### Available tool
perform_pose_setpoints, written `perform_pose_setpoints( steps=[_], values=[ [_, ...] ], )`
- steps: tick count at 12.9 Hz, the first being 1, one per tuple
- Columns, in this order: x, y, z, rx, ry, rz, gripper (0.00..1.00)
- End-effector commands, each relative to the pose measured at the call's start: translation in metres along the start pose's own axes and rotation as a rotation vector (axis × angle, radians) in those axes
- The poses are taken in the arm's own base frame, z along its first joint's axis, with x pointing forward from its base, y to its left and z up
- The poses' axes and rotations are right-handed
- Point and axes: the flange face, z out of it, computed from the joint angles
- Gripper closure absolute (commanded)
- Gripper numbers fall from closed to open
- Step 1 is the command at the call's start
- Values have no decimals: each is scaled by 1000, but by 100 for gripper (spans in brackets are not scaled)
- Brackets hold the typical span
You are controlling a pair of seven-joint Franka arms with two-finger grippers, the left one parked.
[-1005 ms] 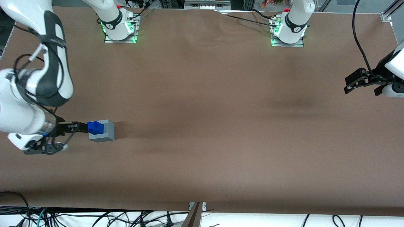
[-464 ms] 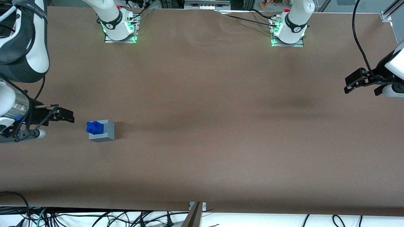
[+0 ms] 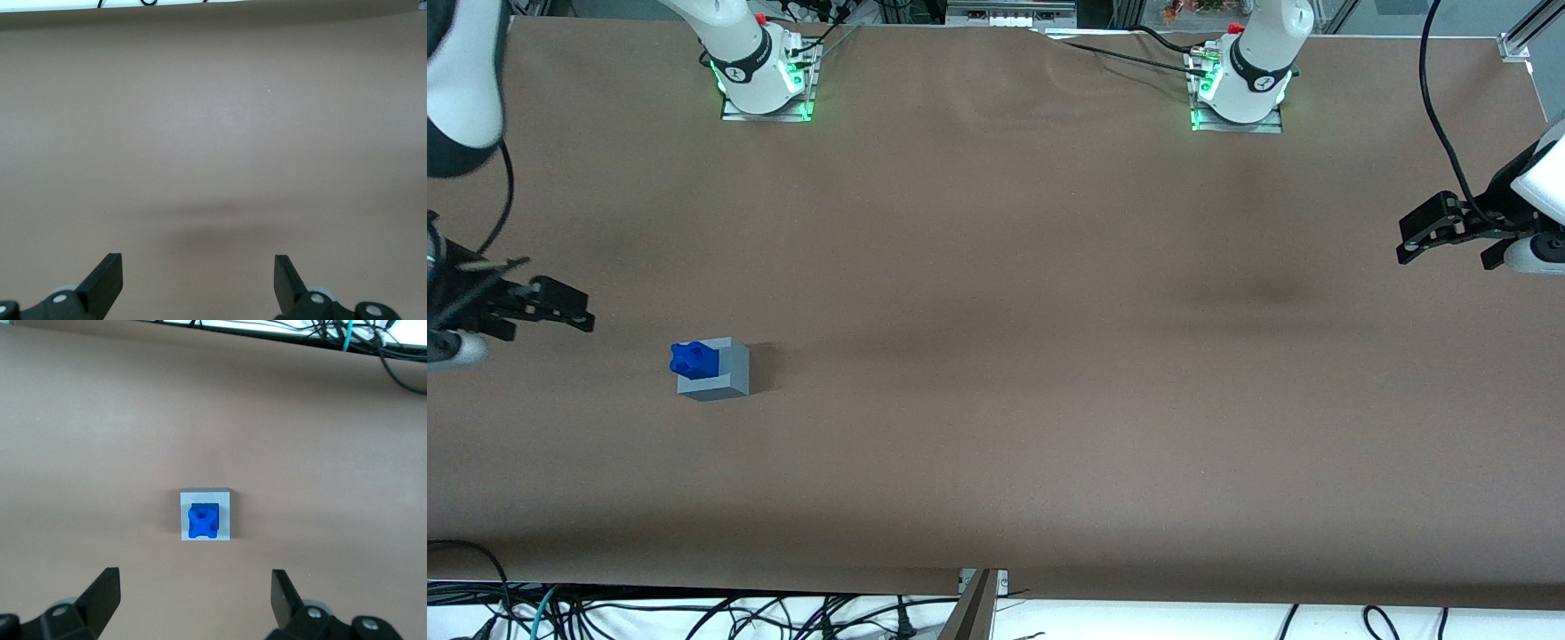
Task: Insert blue part into gray base with right arm
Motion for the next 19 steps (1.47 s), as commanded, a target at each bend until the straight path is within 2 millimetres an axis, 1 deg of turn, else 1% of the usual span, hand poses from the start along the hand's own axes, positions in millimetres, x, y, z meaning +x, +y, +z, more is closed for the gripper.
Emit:
perform_pose_setpoints(
  steps=[1, 2, 3, 5, 7, 9, 15, 16, 18, 19],
  values=[
    [-30, -11, -10, -52, -28, -61, 0],
    [-36, -18, -5, -80, -32, -83, 0],
    [-44, -21, -3, -81, -25, -89, 0],
    [-52, -19, 4, -79, -19, -88, 0],
    [-49, -20, 9, -76, -35, -92, 0],
    [-46, -15, 10, -76, -39, -87, 0],
    [-45, -11, 15, -84, -49, -77, 0],
    [-45, -12, 15, -84, -48, -64, 0],
    [-44, -11, 15, -86, -44, 28, 0],
    [-45, -9, 15, -85, -44, 26, 0]
  ],
)
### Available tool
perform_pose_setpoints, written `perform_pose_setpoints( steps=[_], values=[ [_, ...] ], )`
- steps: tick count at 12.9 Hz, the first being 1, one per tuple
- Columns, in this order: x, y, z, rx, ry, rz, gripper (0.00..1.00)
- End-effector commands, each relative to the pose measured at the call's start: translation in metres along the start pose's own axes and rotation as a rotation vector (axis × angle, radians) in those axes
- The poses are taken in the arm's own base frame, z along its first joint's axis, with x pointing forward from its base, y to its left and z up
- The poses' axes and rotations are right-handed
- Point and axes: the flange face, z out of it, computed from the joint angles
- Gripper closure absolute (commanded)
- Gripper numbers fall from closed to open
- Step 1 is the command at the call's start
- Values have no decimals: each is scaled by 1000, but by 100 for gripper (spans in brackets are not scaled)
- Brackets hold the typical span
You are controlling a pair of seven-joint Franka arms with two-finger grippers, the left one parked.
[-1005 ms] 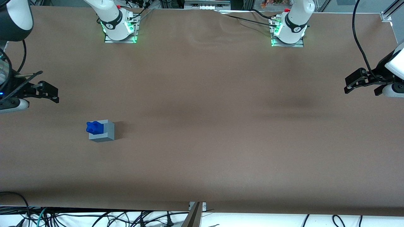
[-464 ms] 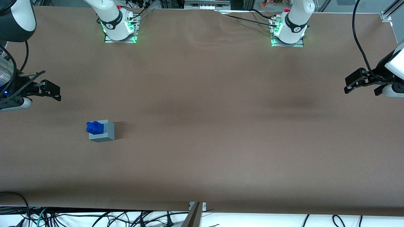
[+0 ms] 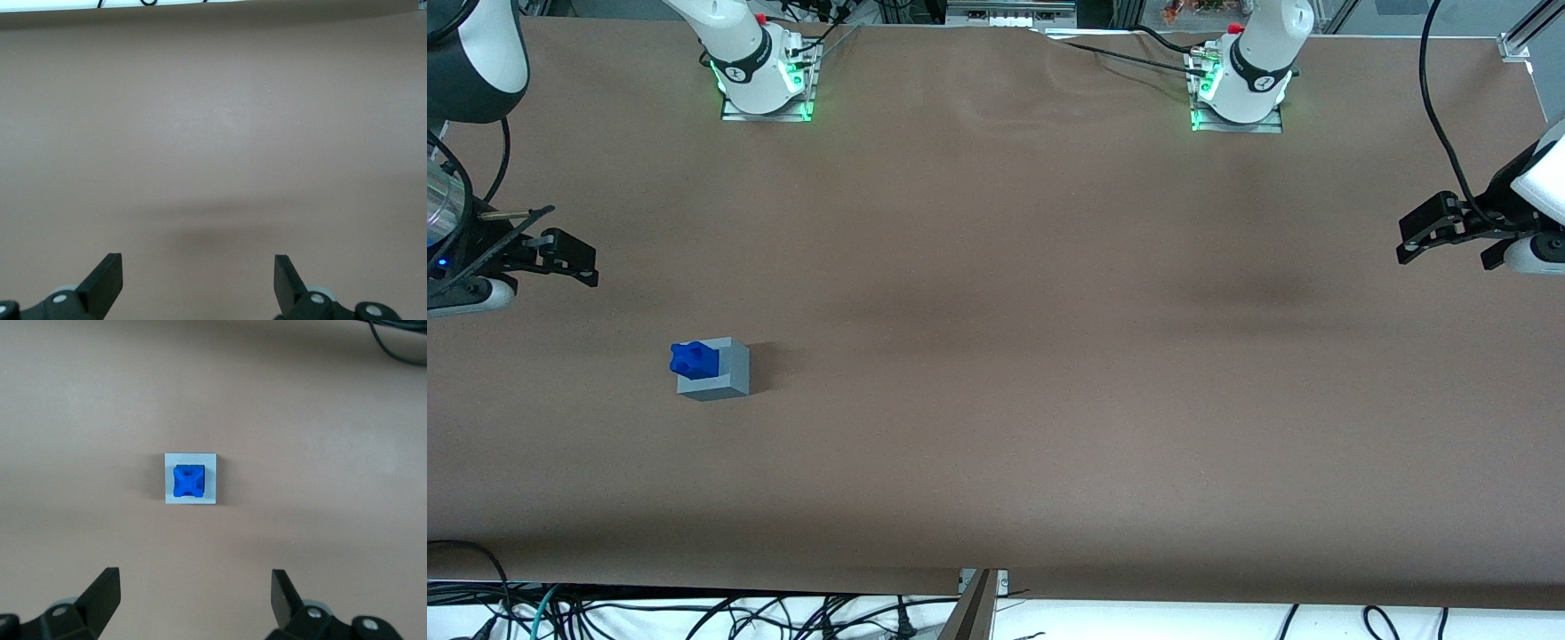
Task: Insert blue part into gray base with right arm
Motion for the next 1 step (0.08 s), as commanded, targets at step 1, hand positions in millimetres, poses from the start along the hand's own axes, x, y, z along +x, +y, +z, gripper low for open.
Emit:
perform_pose_setpoints(
  steps=[1],
  values=[
    [-2, 4, -1, -12, 5, 32, 0]
  ],
)
